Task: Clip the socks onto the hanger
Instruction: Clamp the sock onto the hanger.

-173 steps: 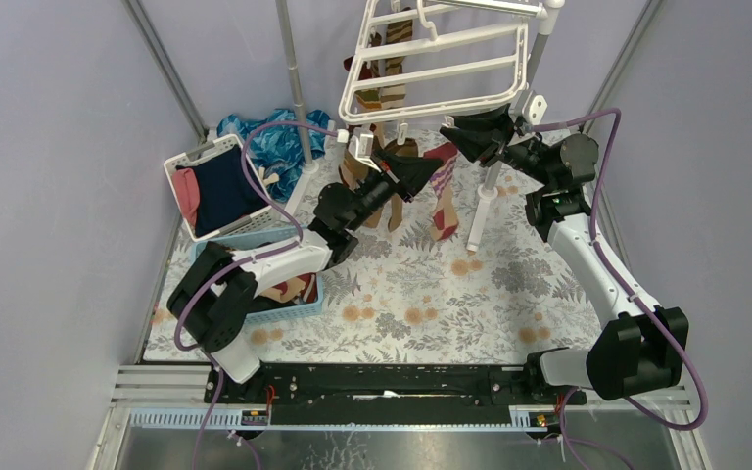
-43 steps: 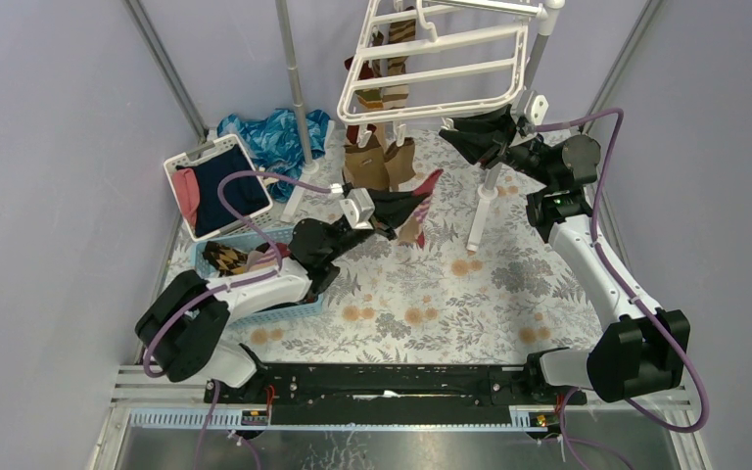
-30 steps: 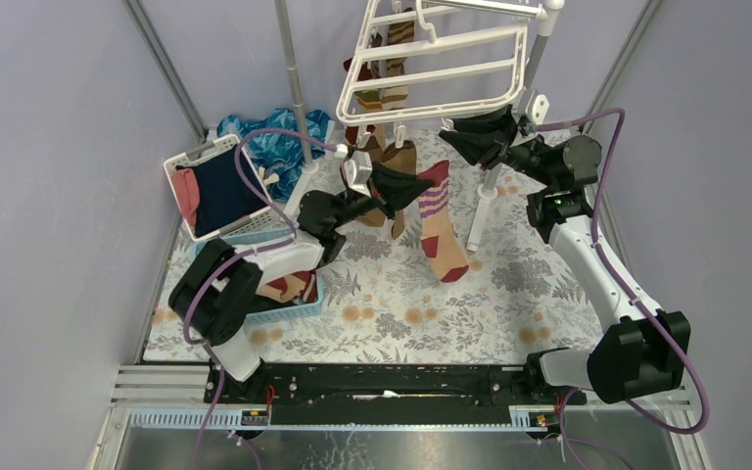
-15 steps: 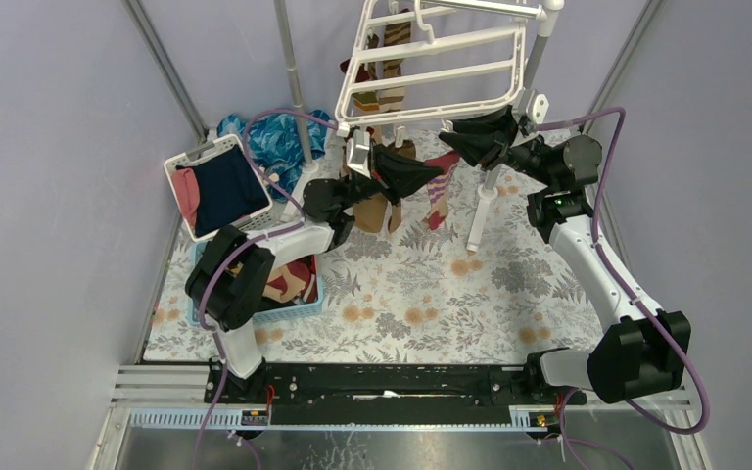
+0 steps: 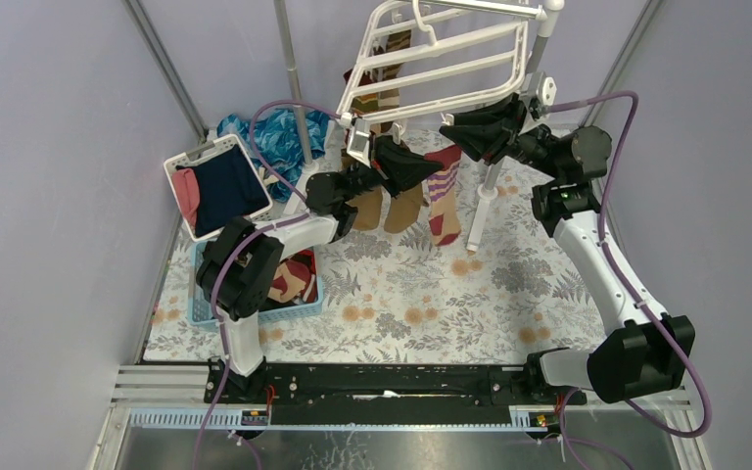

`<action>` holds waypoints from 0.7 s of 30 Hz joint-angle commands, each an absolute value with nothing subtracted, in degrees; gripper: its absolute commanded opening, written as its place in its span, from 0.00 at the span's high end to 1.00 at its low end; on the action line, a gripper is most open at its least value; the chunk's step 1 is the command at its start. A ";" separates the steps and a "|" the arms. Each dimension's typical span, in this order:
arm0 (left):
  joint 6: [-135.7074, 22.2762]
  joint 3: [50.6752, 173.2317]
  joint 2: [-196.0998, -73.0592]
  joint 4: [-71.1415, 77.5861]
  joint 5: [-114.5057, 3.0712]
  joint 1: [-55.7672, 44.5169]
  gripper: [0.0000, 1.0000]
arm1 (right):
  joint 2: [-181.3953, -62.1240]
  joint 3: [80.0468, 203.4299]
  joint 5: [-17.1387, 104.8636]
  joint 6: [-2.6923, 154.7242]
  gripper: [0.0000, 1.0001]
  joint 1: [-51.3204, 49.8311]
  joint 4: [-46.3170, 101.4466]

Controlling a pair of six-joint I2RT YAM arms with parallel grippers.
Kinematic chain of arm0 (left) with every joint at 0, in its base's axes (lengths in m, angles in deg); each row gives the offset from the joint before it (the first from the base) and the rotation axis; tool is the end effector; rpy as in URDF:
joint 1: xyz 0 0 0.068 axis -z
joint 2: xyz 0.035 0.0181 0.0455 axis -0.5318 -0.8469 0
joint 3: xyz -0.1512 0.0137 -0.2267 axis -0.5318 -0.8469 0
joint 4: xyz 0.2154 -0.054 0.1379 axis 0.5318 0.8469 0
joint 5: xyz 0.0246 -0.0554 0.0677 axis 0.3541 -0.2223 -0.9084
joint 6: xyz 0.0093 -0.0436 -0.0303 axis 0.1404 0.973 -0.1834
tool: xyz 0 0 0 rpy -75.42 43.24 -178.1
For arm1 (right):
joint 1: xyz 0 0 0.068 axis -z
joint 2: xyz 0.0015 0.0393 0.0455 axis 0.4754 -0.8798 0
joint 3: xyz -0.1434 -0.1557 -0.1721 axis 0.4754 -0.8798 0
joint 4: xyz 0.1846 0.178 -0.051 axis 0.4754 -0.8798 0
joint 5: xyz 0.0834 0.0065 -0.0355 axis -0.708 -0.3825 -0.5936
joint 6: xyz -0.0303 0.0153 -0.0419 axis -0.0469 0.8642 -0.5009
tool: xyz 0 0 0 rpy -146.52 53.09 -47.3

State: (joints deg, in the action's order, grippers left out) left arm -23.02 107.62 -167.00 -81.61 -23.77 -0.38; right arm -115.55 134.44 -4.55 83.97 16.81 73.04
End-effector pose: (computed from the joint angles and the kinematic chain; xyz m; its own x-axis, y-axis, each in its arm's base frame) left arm 0.3248 -0.2279 0.3272 -0.1145 -0.5673 -0.8156 0.9880 0.0208 -0.1531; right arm 0.2634 0.0841 0.4583 0.3966 0.2266 -0.8896 -0.8796 0.3711 -0.2976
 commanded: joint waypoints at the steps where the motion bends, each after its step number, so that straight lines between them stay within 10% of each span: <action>1: -20.35 109.01 -166.20 -86.78 -22.16 -1.01 1.00 | -115.70 138.25 -9.24 92.23 0.93 16.17 69.32; 21: -15.11 109.02 -163.06 -87.05 -20.02 -2.37 1.00 | -117.68 140.66 -8.77 103.75 0.93 16.54 68.40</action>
State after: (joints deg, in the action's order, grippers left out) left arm -17.62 106.63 -162.94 -82.13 -21.41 -1.73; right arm -117.52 139.25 -3.63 98.92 17.01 69.04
